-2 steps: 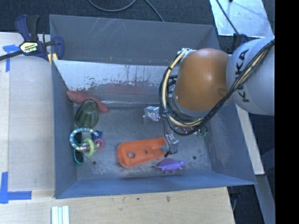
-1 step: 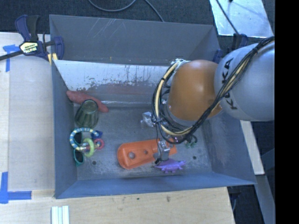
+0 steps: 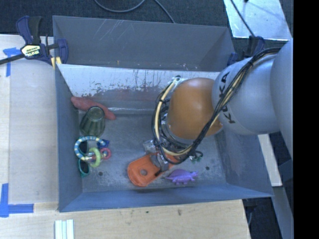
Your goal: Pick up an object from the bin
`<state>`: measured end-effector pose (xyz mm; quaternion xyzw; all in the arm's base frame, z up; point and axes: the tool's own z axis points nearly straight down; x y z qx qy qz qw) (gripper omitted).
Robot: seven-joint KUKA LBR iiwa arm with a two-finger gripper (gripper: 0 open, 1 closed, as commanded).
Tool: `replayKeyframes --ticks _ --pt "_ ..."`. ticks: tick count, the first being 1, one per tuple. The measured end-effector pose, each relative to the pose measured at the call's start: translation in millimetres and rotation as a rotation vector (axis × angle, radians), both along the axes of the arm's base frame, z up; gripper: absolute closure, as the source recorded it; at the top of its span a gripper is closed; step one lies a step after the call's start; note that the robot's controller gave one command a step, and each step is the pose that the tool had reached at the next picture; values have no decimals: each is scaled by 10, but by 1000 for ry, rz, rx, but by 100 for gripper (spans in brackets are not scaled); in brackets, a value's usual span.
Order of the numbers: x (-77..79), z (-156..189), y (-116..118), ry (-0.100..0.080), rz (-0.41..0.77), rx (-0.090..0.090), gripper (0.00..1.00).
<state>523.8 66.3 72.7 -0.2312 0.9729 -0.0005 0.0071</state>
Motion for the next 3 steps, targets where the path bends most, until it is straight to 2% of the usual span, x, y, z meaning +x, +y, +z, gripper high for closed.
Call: replayKeyframes --ticks 2,3 --pt "-12 38 4 2 -1 0 100" --pt "-22 208 3 5 -2 0 100"
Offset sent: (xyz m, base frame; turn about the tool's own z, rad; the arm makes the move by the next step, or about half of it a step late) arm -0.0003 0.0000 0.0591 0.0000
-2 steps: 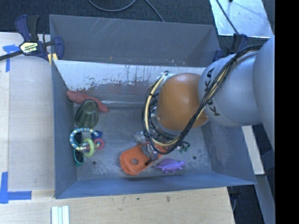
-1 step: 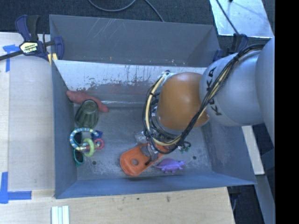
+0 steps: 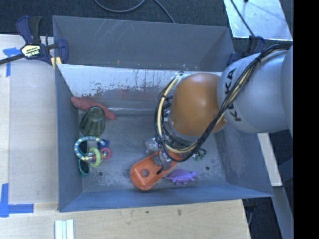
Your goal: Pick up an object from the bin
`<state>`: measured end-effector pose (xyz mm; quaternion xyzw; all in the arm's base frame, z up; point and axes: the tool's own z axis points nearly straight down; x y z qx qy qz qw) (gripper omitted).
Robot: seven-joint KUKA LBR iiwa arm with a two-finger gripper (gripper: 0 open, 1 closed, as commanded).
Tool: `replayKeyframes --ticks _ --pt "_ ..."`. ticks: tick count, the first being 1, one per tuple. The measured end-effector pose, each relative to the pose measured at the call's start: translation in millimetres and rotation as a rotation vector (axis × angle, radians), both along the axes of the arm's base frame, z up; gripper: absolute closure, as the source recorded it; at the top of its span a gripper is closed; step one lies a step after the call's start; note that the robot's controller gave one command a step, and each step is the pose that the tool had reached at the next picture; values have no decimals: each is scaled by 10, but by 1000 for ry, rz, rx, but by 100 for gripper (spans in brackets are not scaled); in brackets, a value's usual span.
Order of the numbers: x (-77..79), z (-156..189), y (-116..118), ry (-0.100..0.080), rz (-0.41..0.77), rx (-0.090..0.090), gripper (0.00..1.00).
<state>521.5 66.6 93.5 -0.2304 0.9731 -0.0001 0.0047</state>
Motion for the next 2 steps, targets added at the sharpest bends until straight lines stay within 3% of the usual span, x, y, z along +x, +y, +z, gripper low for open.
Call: replayKeyframes --ticks 2 --pt "-2 367 1 2 0 0 100"
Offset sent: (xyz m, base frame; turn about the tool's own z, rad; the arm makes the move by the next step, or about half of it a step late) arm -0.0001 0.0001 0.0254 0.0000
